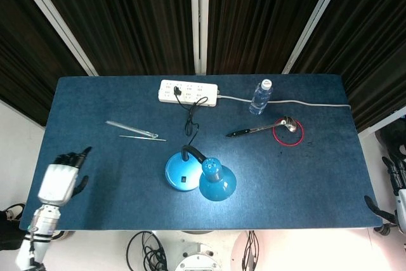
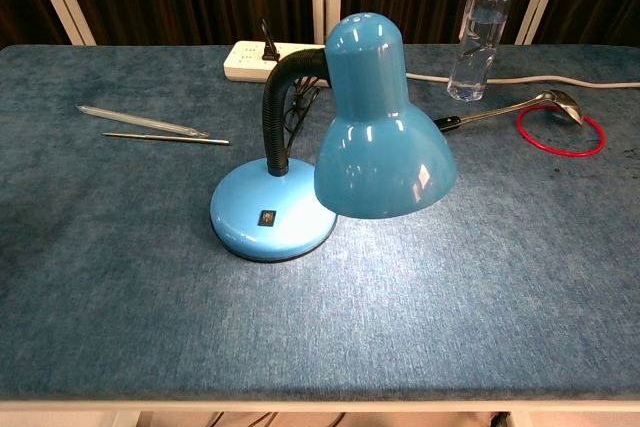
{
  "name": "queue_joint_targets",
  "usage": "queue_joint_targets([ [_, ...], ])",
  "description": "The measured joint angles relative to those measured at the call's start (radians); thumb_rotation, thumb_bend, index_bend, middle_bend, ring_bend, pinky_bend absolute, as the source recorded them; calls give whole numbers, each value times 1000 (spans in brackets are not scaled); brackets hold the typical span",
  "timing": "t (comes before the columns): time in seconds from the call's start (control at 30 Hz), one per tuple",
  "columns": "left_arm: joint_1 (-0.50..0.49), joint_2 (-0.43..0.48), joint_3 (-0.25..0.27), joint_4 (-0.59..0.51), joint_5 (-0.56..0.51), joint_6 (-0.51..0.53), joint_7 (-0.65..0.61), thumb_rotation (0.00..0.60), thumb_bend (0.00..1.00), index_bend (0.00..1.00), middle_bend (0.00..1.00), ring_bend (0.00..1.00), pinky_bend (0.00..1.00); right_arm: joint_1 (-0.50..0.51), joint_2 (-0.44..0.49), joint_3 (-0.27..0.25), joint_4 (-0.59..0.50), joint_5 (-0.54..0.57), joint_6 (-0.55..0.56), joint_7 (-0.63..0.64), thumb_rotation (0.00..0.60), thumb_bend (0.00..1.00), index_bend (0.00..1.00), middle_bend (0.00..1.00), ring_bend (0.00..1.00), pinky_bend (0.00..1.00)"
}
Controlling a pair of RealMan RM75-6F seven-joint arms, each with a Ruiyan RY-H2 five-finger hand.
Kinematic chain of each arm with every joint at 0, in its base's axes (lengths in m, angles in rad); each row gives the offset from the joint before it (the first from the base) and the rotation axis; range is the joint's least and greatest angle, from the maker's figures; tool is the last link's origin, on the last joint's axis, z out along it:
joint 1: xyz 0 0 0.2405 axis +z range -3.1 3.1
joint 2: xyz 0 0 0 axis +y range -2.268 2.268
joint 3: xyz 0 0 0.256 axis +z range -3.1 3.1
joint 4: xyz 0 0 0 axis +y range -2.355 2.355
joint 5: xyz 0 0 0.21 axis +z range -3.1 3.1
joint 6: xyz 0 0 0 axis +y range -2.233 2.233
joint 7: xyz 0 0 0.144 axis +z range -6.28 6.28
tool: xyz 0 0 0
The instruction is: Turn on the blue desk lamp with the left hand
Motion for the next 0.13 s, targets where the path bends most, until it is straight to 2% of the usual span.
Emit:
queue_joint_targets([
  [0.07,26,39,-9,-2,-19,31,-20,600,76,76,0,0,0,2,0,-2,-6,-3,-3,-13,600,161,0,0,0,0],
  [0.13,55,71,-20,1,-41,58,-26,600,15,68,0,0,0,2,2,-3,-17,0,-7,-32,600,156,0,0,0,0],
])
